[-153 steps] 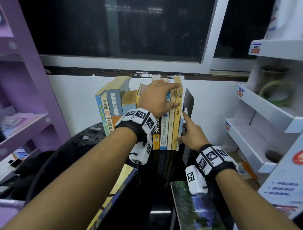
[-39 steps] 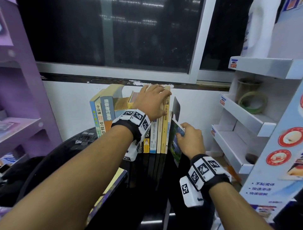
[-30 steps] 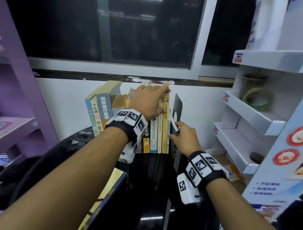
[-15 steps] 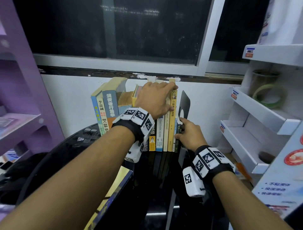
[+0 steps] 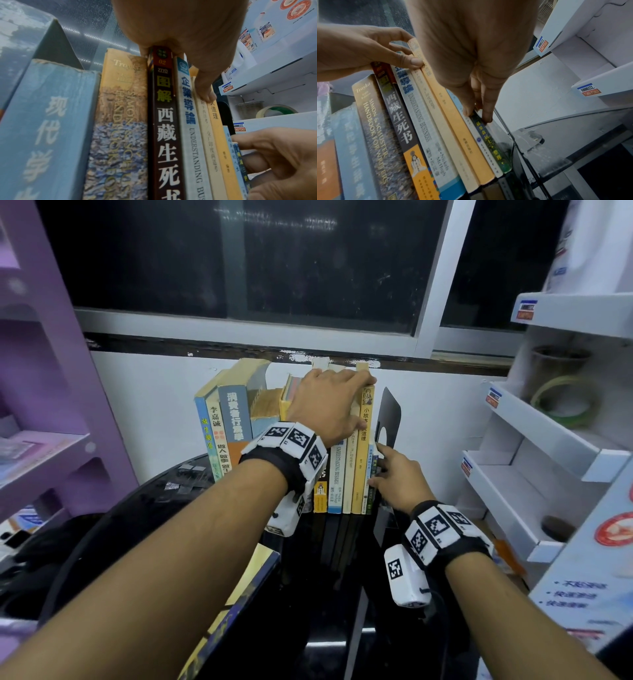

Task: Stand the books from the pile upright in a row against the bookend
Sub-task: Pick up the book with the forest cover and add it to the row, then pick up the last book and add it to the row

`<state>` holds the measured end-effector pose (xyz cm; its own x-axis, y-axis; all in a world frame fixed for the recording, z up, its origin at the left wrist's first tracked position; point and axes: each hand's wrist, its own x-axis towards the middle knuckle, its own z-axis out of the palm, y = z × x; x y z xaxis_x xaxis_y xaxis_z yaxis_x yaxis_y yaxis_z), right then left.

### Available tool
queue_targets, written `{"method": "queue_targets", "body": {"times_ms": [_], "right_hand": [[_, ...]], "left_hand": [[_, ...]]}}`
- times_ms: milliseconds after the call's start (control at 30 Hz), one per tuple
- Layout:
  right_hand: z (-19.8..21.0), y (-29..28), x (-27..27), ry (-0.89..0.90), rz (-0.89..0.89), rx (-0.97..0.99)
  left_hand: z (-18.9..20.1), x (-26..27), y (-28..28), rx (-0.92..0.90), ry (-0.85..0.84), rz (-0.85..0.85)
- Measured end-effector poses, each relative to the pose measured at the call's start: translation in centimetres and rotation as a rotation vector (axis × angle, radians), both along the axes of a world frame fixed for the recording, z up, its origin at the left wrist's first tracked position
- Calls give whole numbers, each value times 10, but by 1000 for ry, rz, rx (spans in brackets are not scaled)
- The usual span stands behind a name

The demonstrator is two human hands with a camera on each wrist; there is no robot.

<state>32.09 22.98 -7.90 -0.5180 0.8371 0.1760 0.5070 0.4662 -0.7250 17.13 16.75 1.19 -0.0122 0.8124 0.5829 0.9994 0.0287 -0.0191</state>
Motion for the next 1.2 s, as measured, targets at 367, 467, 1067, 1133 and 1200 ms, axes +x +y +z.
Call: {"method": "queue_targets", "body": {"times_ms": [367,467,1067,1133,1200], "right_hand": [[17,-9,8,-58,-5,-63],[22,-17,14,-105,-13,-41],[22,-114,-8,-277,69,-238],[19,-125,-19,-323,108,-281],[16,-135,-30,-366,144,-314]], "left_hand": [[2,-1,-6,-130,35,-27],[-4,0,-19,-120,24,-52],[-72,-42,-153,-383,-432,177],[-82,-56,-165,-457,-561,249],[-92,-70,-176,-502,-685,299]]}}
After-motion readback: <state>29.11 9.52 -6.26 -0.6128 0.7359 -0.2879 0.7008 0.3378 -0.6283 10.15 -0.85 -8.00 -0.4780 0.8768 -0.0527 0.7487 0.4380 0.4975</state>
